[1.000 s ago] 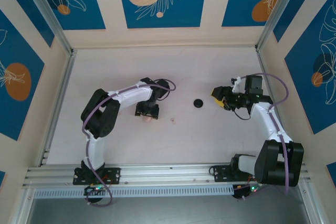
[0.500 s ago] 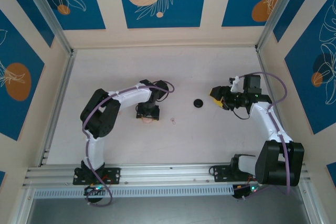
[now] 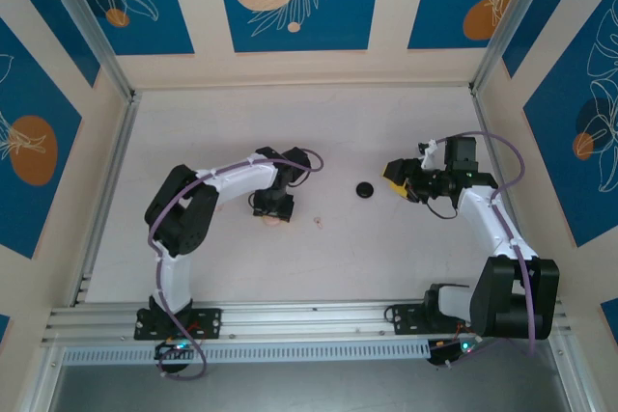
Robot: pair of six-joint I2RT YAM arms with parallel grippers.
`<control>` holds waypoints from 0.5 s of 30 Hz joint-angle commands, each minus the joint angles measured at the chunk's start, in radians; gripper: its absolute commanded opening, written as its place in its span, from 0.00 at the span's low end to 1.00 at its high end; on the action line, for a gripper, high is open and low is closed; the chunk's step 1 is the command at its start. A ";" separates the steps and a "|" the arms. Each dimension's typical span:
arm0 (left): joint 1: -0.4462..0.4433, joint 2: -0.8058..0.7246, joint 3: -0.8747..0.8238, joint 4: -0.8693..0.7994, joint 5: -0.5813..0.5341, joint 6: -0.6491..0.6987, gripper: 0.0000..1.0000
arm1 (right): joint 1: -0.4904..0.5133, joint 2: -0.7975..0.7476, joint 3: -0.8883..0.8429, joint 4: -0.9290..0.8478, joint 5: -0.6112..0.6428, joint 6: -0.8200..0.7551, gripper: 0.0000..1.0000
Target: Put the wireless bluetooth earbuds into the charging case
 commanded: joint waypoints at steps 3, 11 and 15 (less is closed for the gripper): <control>-0.050 -0.166 -0.032 0.130 0.081 0.317 0.41 | 0.008 0.020 0.026 -0.009 -0.130 -0.046 0.52; -0.084 -0.423 -0.256 0.475 0.374 0.689 0.41 | 0.073 0.053 0.035 -0.057 -0.304 -0.132 0.53; -0.083 -0.508 -0.343 0.574 0.438 0.825 0.42 | 0.127 0.077 0.043 -0.059 -0.404 -0.132 0.52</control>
